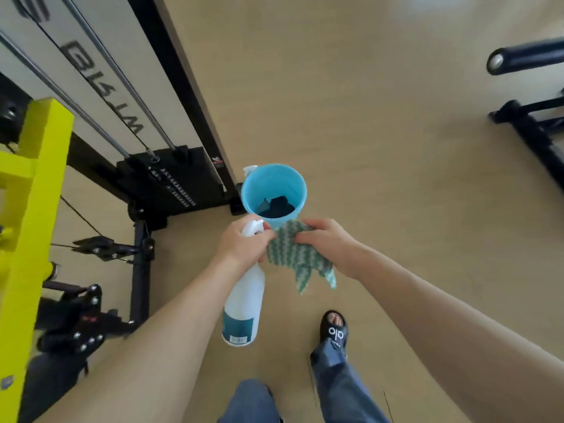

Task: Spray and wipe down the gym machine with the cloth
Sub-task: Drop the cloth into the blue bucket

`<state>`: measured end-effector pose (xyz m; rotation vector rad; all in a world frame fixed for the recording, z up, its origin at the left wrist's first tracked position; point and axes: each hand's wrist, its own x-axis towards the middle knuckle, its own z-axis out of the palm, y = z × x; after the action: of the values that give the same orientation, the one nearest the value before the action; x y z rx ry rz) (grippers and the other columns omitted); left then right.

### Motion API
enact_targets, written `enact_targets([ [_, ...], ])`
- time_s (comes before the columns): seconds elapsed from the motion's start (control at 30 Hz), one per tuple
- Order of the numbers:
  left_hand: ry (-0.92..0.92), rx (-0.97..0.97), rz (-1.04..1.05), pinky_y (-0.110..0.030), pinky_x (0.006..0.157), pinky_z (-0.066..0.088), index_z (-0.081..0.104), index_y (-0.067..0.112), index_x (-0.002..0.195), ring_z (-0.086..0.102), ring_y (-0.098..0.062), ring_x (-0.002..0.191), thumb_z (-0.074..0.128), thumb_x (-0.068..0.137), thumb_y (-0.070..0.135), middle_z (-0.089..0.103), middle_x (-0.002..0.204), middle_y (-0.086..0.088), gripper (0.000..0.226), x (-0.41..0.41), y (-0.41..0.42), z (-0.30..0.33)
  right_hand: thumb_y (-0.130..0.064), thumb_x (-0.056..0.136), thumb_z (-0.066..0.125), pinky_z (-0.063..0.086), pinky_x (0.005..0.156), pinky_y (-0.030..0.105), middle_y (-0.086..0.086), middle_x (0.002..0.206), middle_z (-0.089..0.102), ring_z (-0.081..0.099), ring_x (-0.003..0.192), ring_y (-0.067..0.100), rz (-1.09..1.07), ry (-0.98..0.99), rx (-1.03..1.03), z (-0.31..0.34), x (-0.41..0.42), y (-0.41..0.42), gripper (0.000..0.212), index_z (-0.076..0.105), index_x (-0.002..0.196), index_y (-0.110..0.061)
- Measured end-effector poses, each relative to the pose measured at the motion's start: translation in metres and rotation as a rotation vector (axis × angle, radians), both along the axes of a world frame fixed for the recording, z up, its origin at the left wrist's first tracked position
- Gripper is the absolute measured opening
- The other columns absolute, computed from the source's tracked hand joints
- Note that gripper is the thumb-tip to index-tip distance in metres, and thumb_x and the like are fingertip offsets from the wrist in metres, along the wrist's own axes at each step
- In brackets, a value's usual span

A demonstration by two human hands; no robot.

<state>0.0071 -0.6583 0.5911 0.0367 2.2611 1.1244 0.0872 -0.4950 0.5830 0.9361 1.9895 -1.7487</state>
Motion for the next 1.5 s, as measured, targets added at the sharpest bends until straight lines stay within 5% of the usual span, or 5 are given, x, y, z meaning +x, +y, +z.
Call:
enact_targets([
  [0.2, 0.017, 0.091, 0.331, -0.026, 0.064, 0.046, 0.069, 0.022, 0.094, 0.061, -0.015, 0.072, 0.071, 0.095, 0.03, 0.065, 0.081, 0.005, 0.009, -0.03, 0.032, -0.04, -0.016, 0.092, 0.06, 0.059, 0.089, 0.041, 0.004, 0.105, 0.074, 0.072, 0.093, 0.024, 0.048, -0.035, 0.029, -0.039, -0.078, 0.046, 0.027, 0.07, 0.114, -0.029],
  [0.37, 0.046, 0.138, 0.37, -0.02, 0.062, 0.045, 0.065, 0.018, 0.09, 0.059, -0.012, 0.071, 0.066, 0.099, 0.025, 0.064, 0.078, 0.002, 0.011, -0.079, 0.057, -0.081, -0.012, 0.088, 0.053, 0.045, 0.056, 0.027, 0.004, 0.089, 0.065, 0.062, 0.079, 0.027, 0.265, -0.087, 0.339, -0.076, -0.148, 0.064, 0.02, 0.064, 0.105, -0.014],
  [0.7, 0.176, 0.096, 0.342, -0.023, 0.073, 0.05, 0.067, 0.035, 0.109, 0.069, -0.01, 0.089, 0.063, 0.101, 0.035, 0.071, 0.095, 0.009, 0.009, -0.189, 0.081, -0.183, -0.022, 0.096, 0.05, 0.051, 0.076, 0.038, 0.008, 0.133, 0.045, 0.057, 0.102, 0.03, 0.367, -0.131, 0.53, -0.196, -0.273, 0.1, 0.052, 0.04, 0.147, -0.016],
  [0.97, 0.209, 0.028, 0.486, -0.032, 0.1, 0.049, 0.053, 0.029, 0.146, 0.06, -0.015, 0.116, 0.056, 0.106, 0.041, 0.062, 0.129, 0.006, 0.042, -0.238, 0.088, -0.334, -0.021, 0.098, 0.046, 0.045, 0.083, 0.029, 0.001, 0.13, 0.06, 0.057, 0.108, 0.023, 0.318, -0.063, 0.409, -0.357, -0.313, 0.106, 0.038, 0.057, 0.134, -0.02],
  [1.5, 0.785, 0.12, 0.913, -0.005, 0.06, 0.044, 0.055, 0.021, 0.067, 0.06, 0.0, 0.061, 0.052, 0.103, 0.034, 0.063, 0.062, -0.001, 0.038, -0.324, 0.063, -0.48, -0.019, 0.097, 0.046, 0.046, 0.077, 0.032, 0.004, 0.102, 0.068, 0.06, 0.097, 0.026, 0.361, 0.283, 0.454, -0.605, -0.416, 0.093, 0.024, 0.067, 0.107, -0.014],
])
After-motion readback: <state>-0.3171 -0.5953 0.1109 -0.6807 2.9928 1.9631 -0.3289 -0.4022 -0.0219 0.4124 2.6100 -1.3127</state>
